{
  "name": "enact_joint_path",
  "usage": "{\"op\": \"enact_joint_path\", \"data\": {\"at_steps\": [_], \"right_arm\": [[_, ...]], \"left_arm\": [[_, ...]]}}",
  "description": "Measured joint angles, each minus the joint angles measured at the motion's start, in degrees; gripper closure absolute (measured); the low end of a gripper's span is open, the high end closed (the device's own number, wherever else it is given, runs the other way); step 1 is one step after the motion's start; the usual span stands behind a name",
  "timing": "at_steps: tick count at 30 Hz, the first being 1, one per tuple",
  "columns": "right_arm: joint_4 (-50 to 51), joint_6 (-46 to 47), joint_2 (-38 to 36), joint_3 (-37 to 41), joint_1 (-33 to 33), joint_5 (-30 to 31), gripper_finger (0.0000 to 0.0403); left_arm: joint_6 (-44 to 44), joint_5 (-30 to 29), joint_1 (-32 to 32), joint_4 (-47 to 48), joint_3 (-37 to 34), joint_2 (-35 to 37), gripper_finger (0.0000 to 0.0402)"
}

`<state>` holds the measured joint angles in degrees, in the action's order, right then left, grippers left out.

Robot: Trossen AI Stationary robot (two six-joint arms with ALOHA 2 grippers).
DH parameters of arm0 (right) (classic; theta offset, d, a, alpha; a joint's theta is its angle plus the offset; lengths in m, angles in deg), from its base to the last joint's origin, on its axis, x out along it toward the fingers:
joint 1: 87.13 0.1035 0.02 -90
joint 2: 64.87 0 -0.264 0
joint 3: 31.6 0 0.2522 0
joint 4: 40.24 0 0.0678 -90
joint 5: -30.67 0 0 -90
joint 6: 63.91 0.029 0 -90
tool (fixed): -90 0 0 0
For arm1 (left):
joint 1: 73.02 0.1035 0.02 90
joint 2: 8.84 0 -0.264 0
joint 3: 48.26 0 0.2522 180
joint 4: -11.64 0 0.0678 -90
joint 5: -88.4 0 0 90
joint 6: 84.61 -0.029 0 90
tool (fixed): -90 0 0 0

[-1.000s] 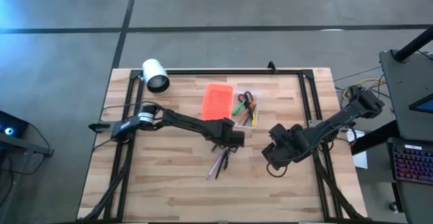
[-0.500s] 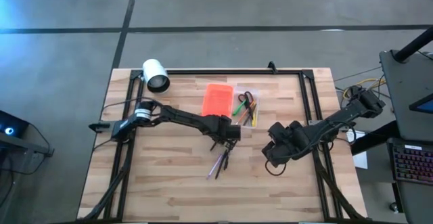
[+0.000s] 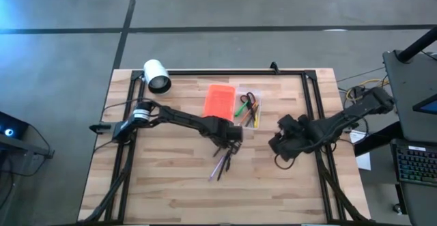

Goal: Pick & place school supplies into a supply box
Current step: Put the top black pen into the orange supply box, then put the purple pen into the orange supply box

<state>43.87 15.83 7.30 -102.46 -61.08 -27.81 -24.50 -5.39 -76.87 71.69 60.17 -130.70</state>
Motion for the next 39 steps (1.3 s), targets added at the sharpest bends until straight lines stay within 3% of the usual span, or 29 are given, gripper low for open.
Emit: {"op": "enact_joint_path", "data": {"at_steps": [5, 12, 26, 33, 39], "right_arm": [[0.0, 4.0, -8.5, 4.3, -0.5, 2.1, 0.0211], [-0.4, 7.6, -17.6, 8.5, -0.5, 5.7, 0.0225], [-1.9, 8.4, -18.1, 8.8, -0.4, 7.3, 0.0243], [-2.2, 8.3, -17.1, 8.8, -0.5, 6.1, 0.0246], [-2.1, 8.2, -16.9, 8.8, -0.5, 6.0, 0.0243]], "left_arm": [[0.0, -0.1, -0.2, -8.9, -0.3, 8.0, 0.0389], [1.3, -2.7, 1.8, -24.4, 0.3, 11.5, 0.0389], [1.7, -2.7, 15.2, -29.0, 2.1, 3.8, 0.0379], [0.6, -2.8, 16.0, -27.5, 2.0, 2.0, 0.0357], [-3.7, -8.8, 15.6, -25.7, 1.9, 1.9, 0.0335]]}}
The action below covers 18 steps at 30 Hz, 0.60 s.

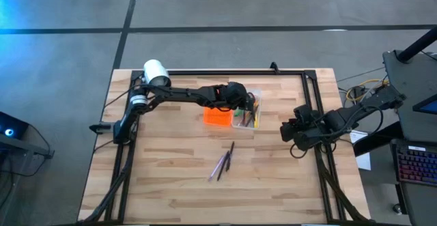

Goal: Pick & place school supplies into a supply box
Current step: Put the purple pen into the orange supply box

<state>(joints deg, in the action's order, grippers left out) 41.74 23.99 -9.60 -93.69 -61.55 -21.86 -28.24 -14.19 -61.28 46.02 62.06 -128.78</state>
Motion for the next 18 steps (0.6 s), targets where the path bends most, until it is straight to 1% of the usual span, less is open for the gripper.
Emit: {"op": "enact_joint_path", "data": {"at_steps": [2, 6, 7, 9, 11, 14, 16, 18], "right_arm": [[0.0, 0.0, 0.0, 0.0, 0.0, 0.0, 0.0243], [0.0, 0.0, 0.0, 0.0, 0.0, -0.1, 0.0246], [0.0, 0.0, 0.0, 0.0, 0.0, -0.2, 0.0247], [0.0, 0.0, 0.0, 0.0, 0.0, -0.6, 0.0247], [0.0, 0.0, 0.0, 0.0, 0.0, -1.3, 0.0247], [0.0, -0.7, 0.0, 0.0, 0.0, -1.5, 0.0246], [0.0, -1.0, 0.0, 0.0, 0.0, -1.5, 0.0246], [-0.1, -1.3, 0.0, 0.0, 0.0, -1.5, 0.0247]], "left_arm": [[0.0, -0.8, 0.0, -0.1, 0.3, 0.1, 0.0328], [1.8, 0.0, 0.1, 0.9, 0.3, 0.5, 0.0322], [0.1, 0.3, -0.4, 2.1, 0.3, 1.1, 0.0322], [-5.9, 2.2, -2.2, 3.5, 0.3, 2.7, 0.0322], [-11.5, 3.9, -5.5, 8.8, 0.4, 4.9, 0.0322], [-15.4, 3.6, -11.2, 18.7, 0.1, 6.9, 0.0321], [-15.4, 1.0, -14.9, 25.5, -0.1, 7.0, 0.0321], [-13.0, -3.1, -18.8, 30.7, -0.2, 7.0, 0.0321]]}}
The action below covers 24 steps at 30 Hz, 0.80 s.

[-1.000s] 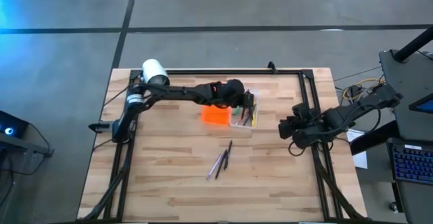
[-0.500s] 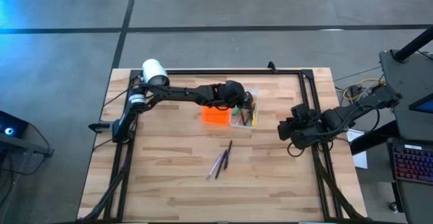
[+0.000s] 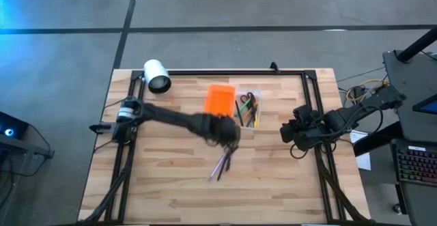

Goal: Pick & place school supplies into a supply box
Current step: Put the purple pen into the orange supply box

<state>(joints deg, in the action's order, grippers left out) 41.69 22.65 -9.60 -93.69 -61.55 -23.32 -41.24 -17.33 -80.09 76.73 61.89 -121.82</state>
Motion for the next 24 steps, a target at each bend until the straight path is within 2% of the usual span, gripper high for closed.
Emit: {"op": "enact_joint_path", "data": {"at_steps": [2, 10, 18, 24], "right_arm": [[0.0, -0.3, 0.0, 0.0, 0.0, 0.0, 0.0248], [-0.8, -2.2, 0.0, 0.0, 0.0, 0.1, 0.0248], [-1.6, -4.5, 0.0, 0.0, 0.0, -0.3, 0.0246], [-1.7, -6.2, 0.0, 0.0, 0.0, -1.8, 0.025]], "left_arm": [[4.9, -2.9, -3.1, 2.7, 0.0, -0.4, 0.0321], [21.3, -3.0, -9.0, 3.6, -0.1, -3.5, 0.0321], [30.9, 0.6, -10.6, 4.2, -0.1, -5.5, 0.0321], [33.6, 3.7, -11.0, 4.0, -0.1, -7.8, 0.0321]]}}
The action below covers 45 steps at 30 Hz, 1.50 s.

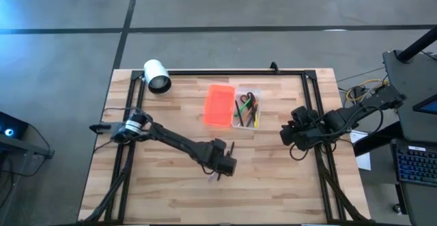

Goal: Pick & place school supplies into a supply box
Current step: Put the purple pen into the orange supply box

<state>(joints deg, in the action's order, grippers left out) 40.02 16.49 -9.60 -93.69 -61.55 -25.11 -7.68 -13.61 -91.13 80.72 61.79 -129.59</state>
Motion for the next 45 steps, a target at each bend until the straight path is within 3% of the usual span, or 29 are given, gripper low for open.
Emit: {"op": "enact_joint_path", "data": {"at_steps": [32, 40, 45], "right_arm": [[0.2, -3.0, 0.0, 0.0, 0.0, -0.1, 0.0248], [0.2, -2.8, 0.0, 0.0, 0.0, 0.2, 0.0248], [-0.5, -2.8, 0.0, 0.0, 0.0, 1.6, 0.0248]], "left_arm": [[2.5, 3.0, -1.4, -2.4, 0.2, -4.8, 0.0322], [1.0, 3.5, -0.2, -1.6, -0.6, -4.8, 0.0386], [-0.4, 2.5, 1.0, -1.4, -1.1, -4.6, 0.0389]]}}
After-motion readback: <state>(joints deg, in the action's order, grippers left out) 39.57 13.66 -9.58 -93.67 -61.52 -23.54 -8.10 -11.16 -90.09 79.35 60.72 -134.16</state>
